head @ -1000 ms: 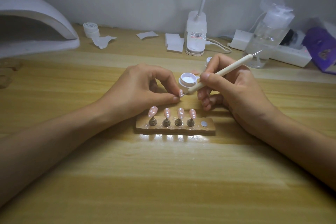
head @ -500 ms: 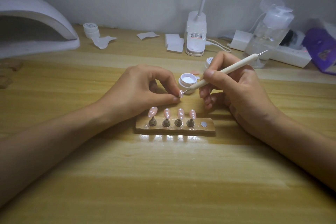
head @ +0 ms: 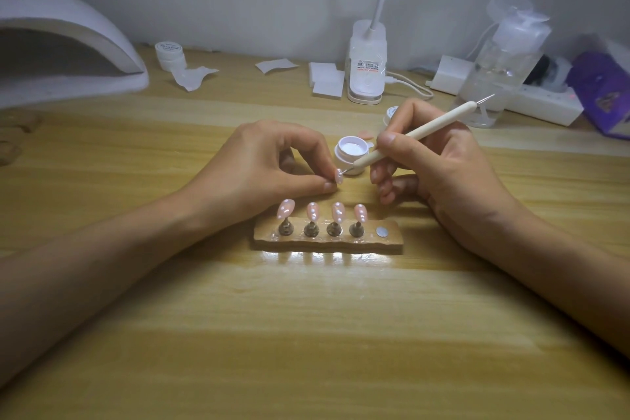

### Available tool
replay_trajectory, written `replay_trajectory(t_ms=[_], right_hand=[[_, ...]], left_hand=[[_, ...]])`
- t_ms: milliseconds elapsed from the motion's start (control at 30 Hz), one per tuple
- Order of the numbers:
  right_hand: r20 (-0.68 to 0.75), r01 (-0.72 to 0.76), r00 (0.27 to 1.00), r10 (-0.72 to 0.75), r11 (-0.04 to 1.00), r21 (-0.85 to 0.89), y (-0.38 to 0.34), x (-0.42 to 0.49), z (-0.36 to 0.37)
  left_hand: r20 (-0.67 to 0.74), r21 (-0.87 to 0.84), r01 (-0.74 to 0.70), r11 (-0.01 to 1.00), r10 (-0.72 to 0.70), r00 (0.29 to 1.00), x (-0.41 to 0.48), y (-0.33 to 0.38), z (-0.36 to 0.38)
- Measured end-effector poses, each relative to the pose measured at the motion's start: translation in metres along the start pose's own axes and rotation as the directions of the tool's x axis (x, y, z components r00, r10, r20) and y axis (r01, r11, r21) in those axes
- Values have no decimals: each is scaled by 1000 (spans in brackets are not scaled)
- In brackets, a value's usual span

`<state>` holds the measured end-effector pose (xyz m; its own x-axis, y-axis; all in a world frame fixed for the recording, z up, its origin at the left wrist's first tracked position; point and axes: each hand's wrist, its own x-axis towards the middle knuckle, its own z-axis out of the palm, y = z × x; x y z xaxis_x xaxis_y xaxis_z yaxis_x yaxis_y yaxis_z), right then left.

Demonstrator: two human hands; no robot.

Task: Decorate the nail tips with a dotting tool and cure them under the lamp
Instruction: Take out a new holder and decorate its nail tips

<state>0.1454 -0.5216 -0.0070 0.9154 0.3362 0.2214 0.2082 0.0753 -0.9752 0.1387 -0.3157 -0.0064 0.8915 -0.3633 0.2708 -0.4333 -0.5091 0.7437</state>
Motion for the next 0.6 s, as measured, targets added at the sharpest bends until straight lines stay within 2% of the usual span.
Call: replay_trajectory(t_ms=[600], right_hand=[[14,-1,1000,1,1000,-9,1,0,-1]], left_hand=[[1,4,-2,1000,2,1000,0,0,0]])
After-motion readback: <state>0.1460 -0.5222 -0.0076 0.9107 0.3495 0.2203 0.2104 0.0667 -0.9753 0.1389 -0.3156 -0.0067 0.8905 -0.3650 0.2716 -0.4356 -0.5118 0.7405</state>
